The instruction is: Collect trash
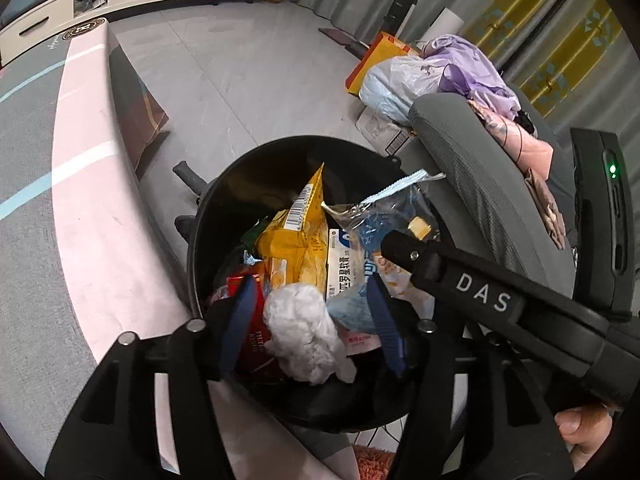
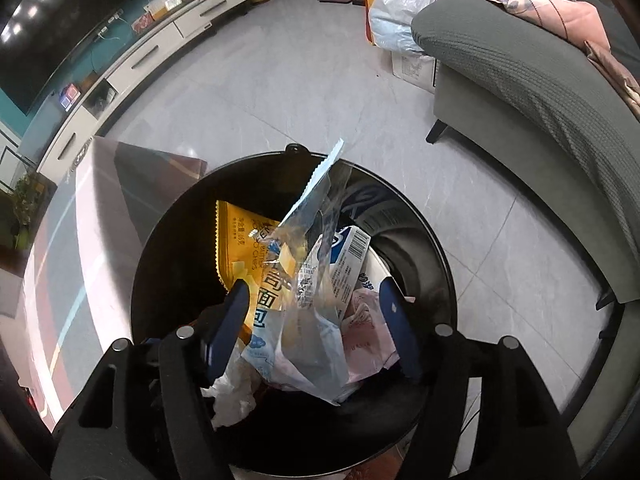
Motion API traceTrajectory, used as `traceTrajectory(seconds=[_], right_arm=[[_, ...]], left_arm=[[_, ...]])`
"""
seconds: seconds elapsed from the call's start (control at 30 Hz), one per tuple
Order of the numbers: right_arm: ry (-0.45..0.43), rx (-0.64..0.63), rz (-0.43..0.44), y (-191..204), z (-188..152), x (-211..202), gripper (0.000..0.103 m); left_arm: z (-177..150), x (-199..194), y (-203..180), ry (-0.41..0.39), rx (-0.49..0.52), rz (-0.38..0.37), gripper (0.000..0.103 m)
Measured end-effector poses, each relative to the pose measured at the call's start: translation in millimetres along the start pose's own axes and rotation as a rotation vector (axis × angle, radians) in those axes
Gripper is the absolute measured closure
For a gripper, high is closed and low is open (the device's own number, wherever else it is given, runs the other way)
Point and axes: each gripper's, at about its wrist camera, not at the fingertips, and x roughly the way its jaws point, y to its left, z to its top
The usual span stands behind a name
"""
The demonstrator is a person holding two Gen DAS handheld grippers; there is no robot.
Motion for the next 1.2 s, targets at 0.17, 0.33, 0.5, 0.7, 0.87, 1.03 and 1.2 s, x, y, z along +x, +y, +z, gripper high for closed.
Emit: traceTrajectory(seconds=[0.17,0.33,0.5,0.7,0.87,1.03,1.2], right_arm=[[-0.053,0.01,0.015,-2.2,0.9,-14.8,0.025],[-0.137,0.023,0.052,-6.6,-0.6,-38.8,0.014],[-0.274,0.037,0.044,-12.3,-6.3,-74.0,0.003],[-0.365,0.019,0.073,-14.8,-13.7,-105.2,0.003],[-0.409,0.02,0.03,-15.3,-21.9,-122.0,0.003],[-0.436,0.031,0.017,-17.9,-24.2,-130.4,0.003],[-0.448,0.031,-0.017,-17.8,-26.5,-132.6,0.003]], left_arm=[[-1.1,-17.1,-3.3,-0.041,0.015,-0.001,0.021],[-5.0,-43.1,-6.9,-0.098,0.036,0.016,0.01],[-9.8,-75.8,-12.4,-0.183,0.056,0.051,0.004],[-15.2,-111.5,-16.9,-0.269,0.069,0.103,0.003],[-21.5,-132.4,-21.4,-0.299,0.067,0.131,0.003],[-28.0,-146.9,-25.5,-0.331,0.076,0.142,0.003],[-32.7,-149.3,-25.3,-0.306,0.065,0.115,0.003]])
